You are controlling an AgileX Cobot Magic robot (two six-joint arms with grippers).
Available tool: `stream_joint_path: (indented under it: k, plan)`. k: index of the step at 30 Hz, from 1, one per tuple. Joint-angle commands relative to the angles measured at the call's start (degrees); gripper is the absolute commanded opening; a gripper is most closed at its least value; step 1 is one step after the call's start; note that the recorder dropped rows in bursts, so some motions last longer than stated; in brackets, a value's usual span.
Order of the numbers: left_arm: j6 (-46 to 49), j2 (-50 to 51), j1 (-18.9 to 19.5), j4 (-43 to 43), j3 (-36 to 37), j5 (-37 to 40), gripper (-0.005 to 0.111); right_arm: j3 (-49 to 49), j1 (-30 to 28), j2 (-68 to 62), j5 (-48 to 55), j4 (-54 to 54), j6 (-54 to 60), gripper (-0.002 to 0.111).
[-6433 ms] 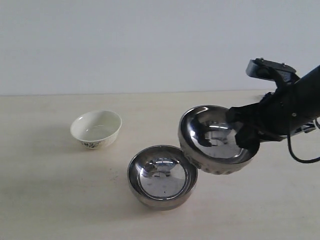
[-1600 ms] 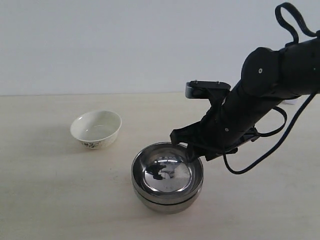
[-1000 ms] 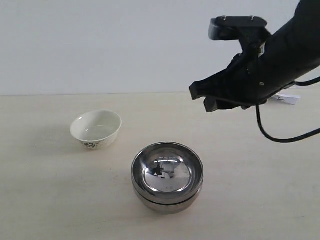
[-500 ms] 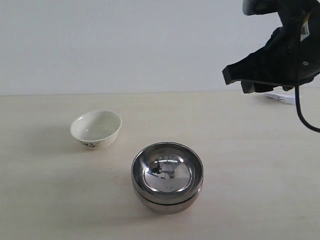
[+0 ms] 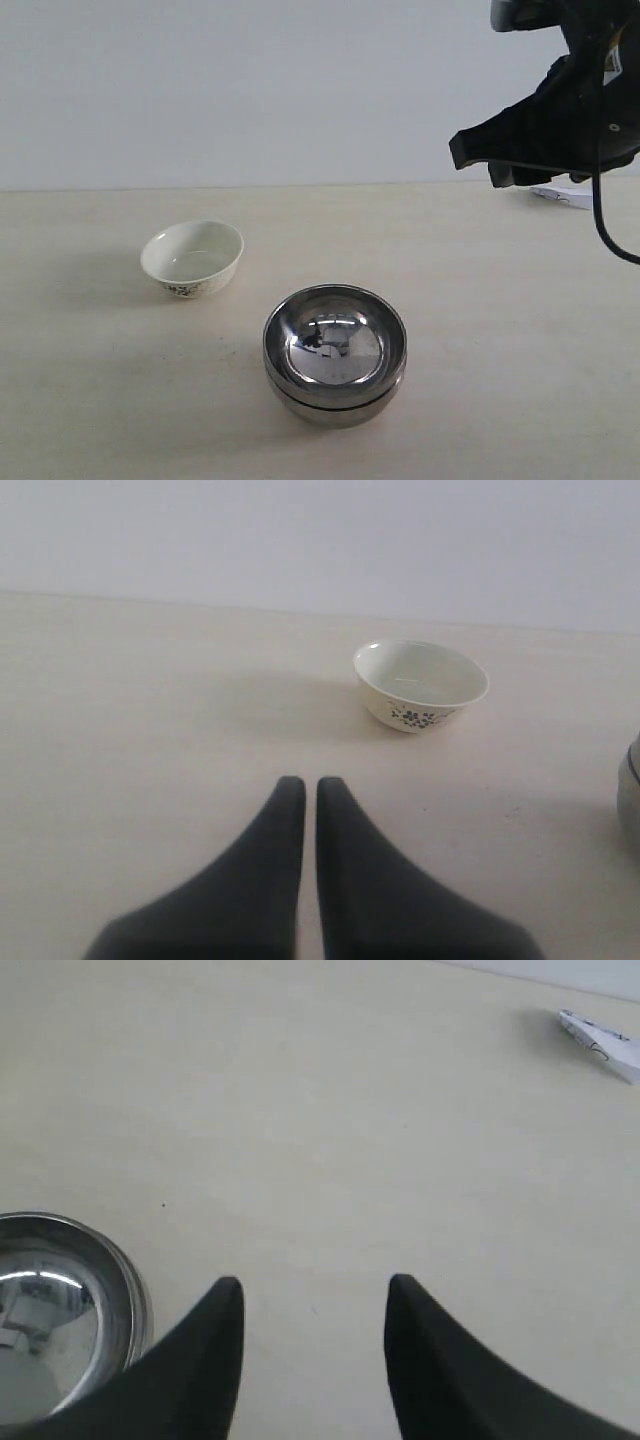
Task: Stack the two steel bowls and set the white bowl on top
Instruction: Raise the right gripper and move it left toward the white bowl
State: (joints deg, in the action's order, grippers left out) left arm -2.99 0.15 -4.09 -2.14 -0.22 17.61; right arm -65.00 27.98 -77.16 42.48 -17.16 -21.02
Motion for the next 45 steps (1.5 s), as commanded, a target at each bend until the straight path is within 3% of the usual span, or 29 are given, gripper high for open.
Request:
stream_joint_path:
  k: [1, 16, 27, 45]
  plan:
    - [-0.05, -0.15, 0.15, 0.10, 0.22, -0.01, 0.004, -0.25, -0.13, 0.50, -2.63, -0.64, -0.03, 0.039]
    - [-0.05, -0.15, 0.15, 0.10, 0.22, -0.01, 0.004, -0.25, -0.29, -8.71, -9.57, -3.14, -0.93, 0.039]
    - [-0.05, -0.15, 0.15, 0.10, 0.22, -0.01, 0.004, -4.42, -1.47, -14.56, -9.92, 1.73, 1.16, 0.039]
    - [-0.05, -0.15, 0.15, 0.10, 0.22, -0.01, 0.004, -18.94, -1.47, -32.52, -13.17, 30.80, 23.44, 0.039]
